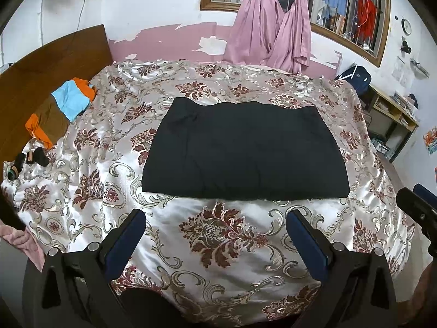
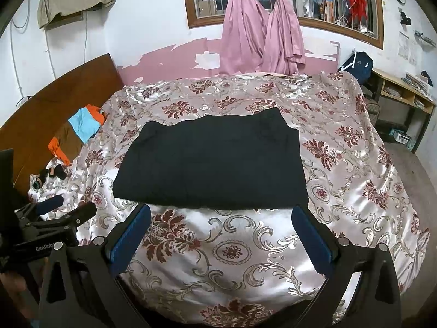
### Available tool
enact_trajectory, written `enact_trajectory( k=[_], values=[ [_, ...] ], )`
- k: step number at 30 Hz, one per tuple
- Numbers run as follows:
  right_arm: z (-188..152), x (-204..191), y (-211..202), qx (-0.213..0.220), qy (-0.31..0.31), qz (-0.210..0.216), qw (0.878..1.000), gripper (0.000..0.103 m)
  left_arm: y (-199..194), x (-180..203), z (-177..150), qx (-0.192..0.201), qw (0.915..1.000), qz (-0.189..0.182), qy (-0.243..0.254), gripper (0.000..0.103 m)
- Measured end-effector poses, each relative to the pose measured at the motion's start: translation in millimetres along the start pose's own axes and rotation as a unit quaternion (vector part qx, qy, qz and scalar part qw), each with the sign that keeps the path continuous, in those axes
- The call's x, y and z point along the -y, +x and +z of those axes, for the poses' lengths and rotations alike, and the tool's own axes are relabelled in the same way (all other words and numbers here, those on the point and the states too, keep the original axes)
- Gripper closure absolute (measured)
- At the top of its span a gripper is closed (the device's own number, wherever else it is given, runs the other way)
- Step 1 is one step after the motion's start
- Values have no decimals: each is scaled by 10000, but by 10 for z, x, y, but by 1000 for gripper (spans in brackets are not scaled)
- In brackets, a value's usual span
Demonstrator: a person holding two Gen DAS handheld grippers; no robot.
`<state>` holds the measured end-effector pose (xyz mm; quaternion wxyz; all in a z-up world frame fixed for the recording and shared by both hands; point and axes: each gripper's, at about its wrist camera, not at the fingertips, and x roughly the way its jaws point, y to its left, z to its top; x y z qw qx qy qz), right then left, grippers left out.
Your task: Fold large clothes
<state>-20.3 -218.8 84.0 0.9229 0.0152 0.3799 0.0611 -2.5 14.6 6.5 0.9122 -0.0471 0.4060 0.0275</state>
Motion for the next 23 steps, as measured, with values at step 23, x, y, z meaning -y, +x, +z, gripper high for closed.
enact_trajectory(
  k=[23],
  values=[
    [-48,-37,88,-98,-20,31,9999,2,101,-17,-54,-194,9997,-15,-146,0]
  ],
)
